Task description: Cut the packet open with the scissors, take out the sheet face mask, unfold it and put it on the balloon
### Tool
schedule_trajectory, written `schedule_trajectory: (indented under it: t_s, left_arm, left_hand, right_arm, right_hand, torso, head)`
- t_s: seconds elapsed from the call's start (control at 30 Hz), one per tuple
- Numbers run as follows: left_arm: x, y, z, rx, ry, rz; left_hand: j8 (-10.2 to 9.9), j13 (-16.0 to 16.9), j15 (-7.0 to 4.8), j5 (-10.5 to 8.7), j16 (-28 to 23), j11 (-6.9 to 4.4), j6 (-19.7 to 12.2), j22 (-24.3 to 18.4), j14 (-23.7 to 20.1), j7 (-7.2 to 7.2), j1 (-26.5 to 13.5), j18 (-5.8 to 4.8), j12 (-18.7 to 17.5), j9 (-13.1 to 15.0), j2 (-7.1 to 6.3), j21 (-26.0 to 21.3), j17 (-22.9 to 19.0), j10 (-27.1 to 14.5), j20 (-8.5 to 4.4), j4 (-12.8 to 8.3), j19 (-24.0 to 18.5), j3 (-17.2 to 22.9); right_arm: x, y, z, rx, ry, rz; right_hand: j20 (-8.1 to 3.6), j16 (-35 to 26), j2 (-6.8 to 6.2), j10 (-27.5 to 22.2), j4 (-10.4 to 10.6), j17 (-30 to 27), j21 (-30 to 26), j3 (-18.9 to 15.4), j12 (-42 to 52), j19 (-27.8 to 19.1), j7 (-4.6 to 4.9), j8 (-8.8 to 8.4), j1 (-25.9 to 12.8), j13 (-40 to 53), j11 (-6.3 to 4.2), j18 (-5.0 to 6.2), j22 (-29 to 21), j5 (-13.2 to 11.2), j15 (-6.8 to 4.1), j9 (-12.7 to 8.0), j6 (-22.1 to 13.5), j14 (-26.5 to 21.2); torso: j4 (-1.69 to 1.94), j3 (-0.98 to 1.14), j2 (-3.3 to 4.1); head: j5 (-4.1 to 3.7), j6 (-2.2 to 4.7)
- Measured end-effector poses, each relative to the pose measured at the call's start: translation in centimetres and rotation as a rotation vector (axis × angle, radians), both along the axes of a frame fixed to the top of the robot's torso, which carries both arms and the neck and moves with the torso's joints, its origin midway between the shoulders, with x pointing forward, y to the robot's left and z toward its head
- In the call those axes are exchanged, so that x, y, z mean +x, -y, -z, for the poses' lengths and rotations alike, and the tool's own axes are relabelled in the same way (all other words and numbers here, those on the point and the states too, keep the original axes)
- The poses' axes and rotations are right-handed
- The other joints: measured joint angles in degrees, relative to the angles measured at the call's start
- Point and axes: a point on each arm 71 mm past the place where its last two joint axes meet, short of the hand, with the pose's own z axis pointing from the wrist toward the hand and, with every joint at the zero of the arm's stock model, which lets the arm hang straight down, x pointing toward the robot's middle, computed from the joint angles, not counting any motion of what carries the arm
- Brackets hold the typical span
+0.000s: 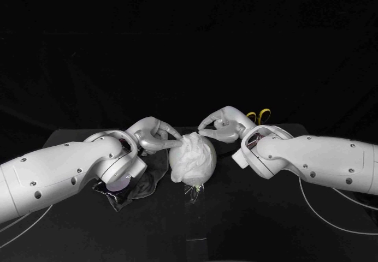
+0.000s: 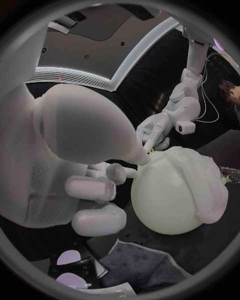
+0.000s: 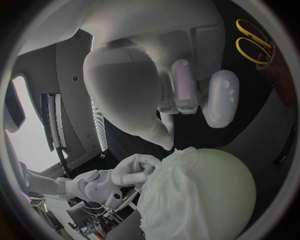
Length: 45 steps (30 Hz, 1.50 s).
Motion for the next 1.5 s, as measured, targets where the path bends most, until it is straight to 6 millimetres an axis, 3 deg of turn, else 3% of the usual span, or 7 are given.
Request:
schedule_trajectory:
  t_s: [0.27, 0.3, 0.37, 0.53, 0.83, 1.23, 1.5]
  left_arm:
    - [0.1, 0.2, 0.0, 0.005, 0.006, -0.005]
    - [0.1, 0.2, 0.0, 0.006, 0.007, -0.007]
    - [0.1, 0.2, 0.0, 0.009, 0.010, -0.009]
    - [0.2, 0.2, 0.0, 0.019, 0.021, -0.013]
    - [0.1, 0.5, 0.0, 0.040, 0.044, -0.008]
    - [0.0, 0.7, 0.2, 0.064, 0.054, -0.007]
    - [0.0, 0.6, 0.2, 0.080, 0.052, -0.010]
  left_hand:
    - [0.4, 0.2, 0.00, 0.00, 0.0, 0.00, 0.0, 0.0, 0.0, 0.00, 0.3, 0.00, 0.0, -0.2, 0.28, 0.0, 0.0, 0.0, 0.00, 0.0, 0.0, 0.0]
    - [0.4, 0.2, 0.00, 0.00, 0.0, 0.00, 0.0, 0.0, 0.0, 0.00, 0.3, 0.00, 0.0, -0.3, 0.28, 0.0, 0.0, 0.0, 0.00, 0.0, 0.0, 0.0]
    - [0.2, 0.2, 0.00, 0.00, 0.0, 0.00, 0.0, 0.0, 0.0, 0.00, 0.3, 0.00, 0.0, -0.5, 0.28, 0.0, 0.0, 0.0, -0.13, 0.0, 0.1, 0.0]
    - [-0.5, -0.1, 0.00, 0.00, 0.0, 0.22, -0.4, 0.0, 0.0, 0.43, 0.6, 0.00, -0.2, -0.9, 0.43, 0.0, 0.0, 0.2, -0.21, -0.2, 0.2, -0.2]
    - [-1.2, -0.2, 0.00, 0.00, 0.1, 0.22, -1.1, 0.2, 0.0, 0.71, 1.1, 0.00, -0.3, -1.3, 0.44, 0.3, 0.0, 0.2, -0.21, -0.4, 0.2, -0.4]
    - [-1.5, -0.2, 0.00, 0.00, 0.1, 0.43, -1.5, 0.5, 0.0, 1.00, 1.1, 0.00, -0.3, -1.5, 0.44, 0.3, 0.0, 0.4, -0.21, -0.4, 0.2, -0.4]
    - [-1.5, -0.2, 0.00, 0.00, 0.1, 0.43, -1.5, 0.6, 0.0, 0.99, 1.3, 0.00, -0.3, -1.5, 0.68, 0.3, 0.0, 0.4, 0.01, -0.4, 0.4, -0.4]
  right_arm:
    - [-0.1, 0.6, -0.1, 0.005, 0.005, 0.014]
    - [0.0, 0.8, -0.1, 0.003, 0.004, 0.017]
    - [0.2, 1.0, 0.0, -0.001, 0.000, 0.022]
    - [0.4, 1.2, 0.2, -0.015, -0.019, 0.023]
    - [0.6, 0.9, 0.8, -0.061, -0.075, -0.018]
    - [0.7, 0.3, 1.5, -0.095, -0.115, -0.050]
    - [0.9, 0.5, 1.7, -0.108, -0.130, -0.051]
  right_hand:
    - [-0.58, 0.1, -0.37, 0.0, -0.1, 0.0, -0.7, 0.6, 0.0, -0.2, -0.02, 0.59, -0.6, 0.0, 0.00, -0.08, 0.0, 0.0, 0.01, 0.0, -0.4, 0.0]
    - [-0.68, 0.1, -0.40, 0.0, 0.0, 0.0, -1.3, 0.9, 0.0, -0.4, 0.16, 0.60, -1.5, 0.0, 0.00, -0.35, 0.0, 0.0, 0.01, 1.4, -1.7, 0.0]
    - [-0.34, 0.1, -0.76, 0.0, 0.5, 0.0, -2.0, 0.6, 0.0, -0.9, 1.01, -0.36, -2.4, 0.0, 0.24, -0.36, 0.0, 0.0, 0.02, 2.3, -3.9, 0.0]
    - [0.44, 0.1, -2.60, -0.1, 2.3, 0.0, -2.7, -1.5, 0.0, -1.7, 3.25, -3.56, -6.2, 0.0, 2.32, -0.38, 0.0, 0.0, 1.72, 1.0, -8.2, 0.0]
    - [1.80, 0.0, -4.60, -0.1, 3.1, 0.0, -4.2, -4.1, -0.1, -2.6, 5.28, -6.72, -7.0, 0.0, 4.01, -0.39, 0.0, 0.0, 3.32, -0.3, -12.2, 0.0]
    - [2.00, 0.0, -4.59, 0.1, 3.3, 0.0, -4.2, -4.4, 0.0, -2.4, 5.55, -7.00, -7.0, 0.0, 4.21, -0.40, 0.0, 0.0, 3.42, -0.5, -12.5, 0.1]
    - [2.42, 0.1, -3.45, 0.1, 3.4, 0.0, -3.9, -4.5, 0.0, -2.4, 4.77, -6.47, -5.8, 0.0, 4.20, -0.40, 0.0, 0.0, 3.42, -0.5, -10.1, 0.1]
  torso:
    - [-0.01, -0.02, -0.01]
    - [-0.01, -0.01, -0.01]
    - [0.00, -0.01, -0.01]
    - [0.04, -0.02, 0.00]
    - [0.05, -0.05, 0.04]
    - [0.02, -0.01, 0.05]
    - [0.02, -0.01, 0.05]
  head:
    - [0.09, -0.04]
    - [0.07, -0.04]
    - [0.02, 0.00]
    - [-0.02, 0.06]
    - [-0.02, -0.03]
    - [-0.14, -0.11]
    - [-0.23, -0.23]
